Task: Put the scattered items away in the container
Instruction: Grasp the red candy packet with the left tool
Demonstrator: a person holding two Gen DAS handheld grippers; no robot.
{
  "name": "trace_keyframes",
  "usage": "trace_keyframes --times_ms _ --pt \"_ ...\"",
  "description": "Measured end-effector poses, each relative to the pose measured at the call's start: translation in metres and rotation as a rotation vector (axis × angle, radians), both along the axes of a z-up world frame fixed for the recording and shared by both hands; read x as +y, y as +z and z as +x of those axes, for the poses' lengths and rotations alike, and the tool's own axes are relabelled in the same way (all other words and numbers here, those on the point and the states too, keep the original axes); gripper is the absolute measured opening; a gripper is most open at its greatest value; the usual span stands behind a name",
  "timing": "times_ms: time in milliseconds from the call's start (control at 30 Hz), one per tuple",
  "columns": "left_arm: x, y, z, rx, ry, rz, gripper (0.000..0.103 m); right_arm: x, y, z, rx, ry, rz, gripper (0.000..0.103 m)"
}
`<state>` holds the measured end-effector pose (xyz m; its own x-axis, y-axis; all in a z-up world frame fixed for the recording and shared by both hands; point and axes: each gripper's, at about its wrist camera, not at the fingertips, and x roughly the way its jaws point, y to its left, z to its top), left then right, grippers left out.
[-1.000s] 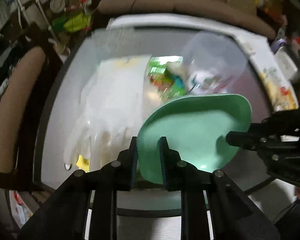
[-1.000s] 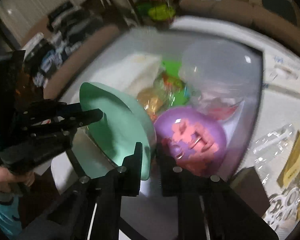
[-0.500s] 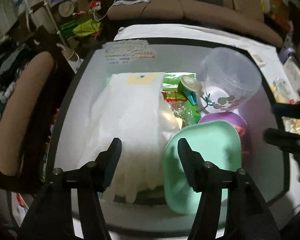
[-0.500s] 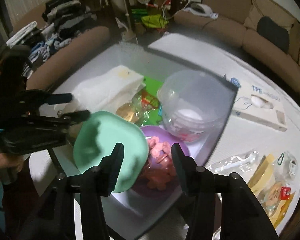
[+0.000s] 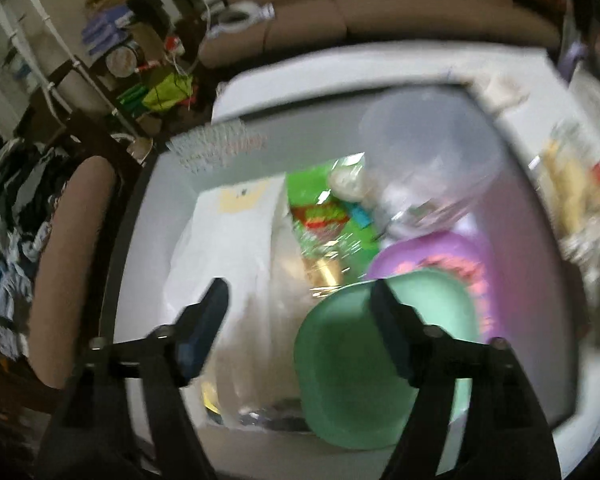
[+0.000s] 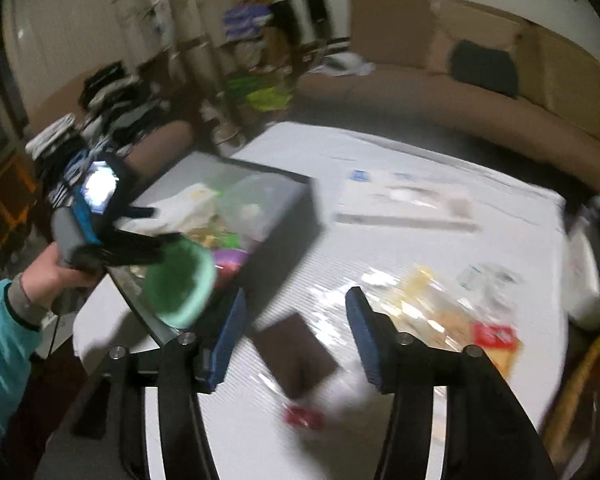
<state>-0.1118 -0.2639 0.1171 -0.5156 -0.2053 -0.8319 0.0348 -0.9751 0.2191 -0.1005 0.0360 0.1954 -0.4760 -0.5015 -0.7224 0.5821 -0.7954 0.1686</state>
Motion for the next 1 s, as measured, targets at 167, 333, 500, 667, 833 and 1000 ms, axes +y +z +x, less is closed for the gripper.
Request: trace_keyframes --times_ms 167,333,500,667,833,1000 --pt "0.042 0.045 0.052 0.137 -0.054 0.134 0.080 0.073 -0.025 0.015 -0.027 -0.125 -0.012 0.059" --pt "0.114 0.056 0.095 0.179 -0.155 0.263 0.084 0.115 -0.065 0.030 -0.092 -0.199 -0.013 0.059" --pt "0.193 0.026 0.101 0.126 -0.245 0.337 0.084 0.133 -0.090 0.037 -0.132 -0.240 -0.050 0.062" --pt "0.232 -0.019 0.096 0.081 -0.267 0.332 0.083 0.138 -0.104 0.038 -0.158 -0.228 -0.083 0.062" --pt "0.235 -0.053 0.108 0.092 -0.361 0.350 0.080 0.146 -0.118 0.037 -0.205 -0.209 -0.126 0.062" --pt "0.234 -0.074 0.103 0.015 -0.467 0.370 0.063 0.147 -0.118 0.036 -0.220 -0.157 -0.148 0.062"
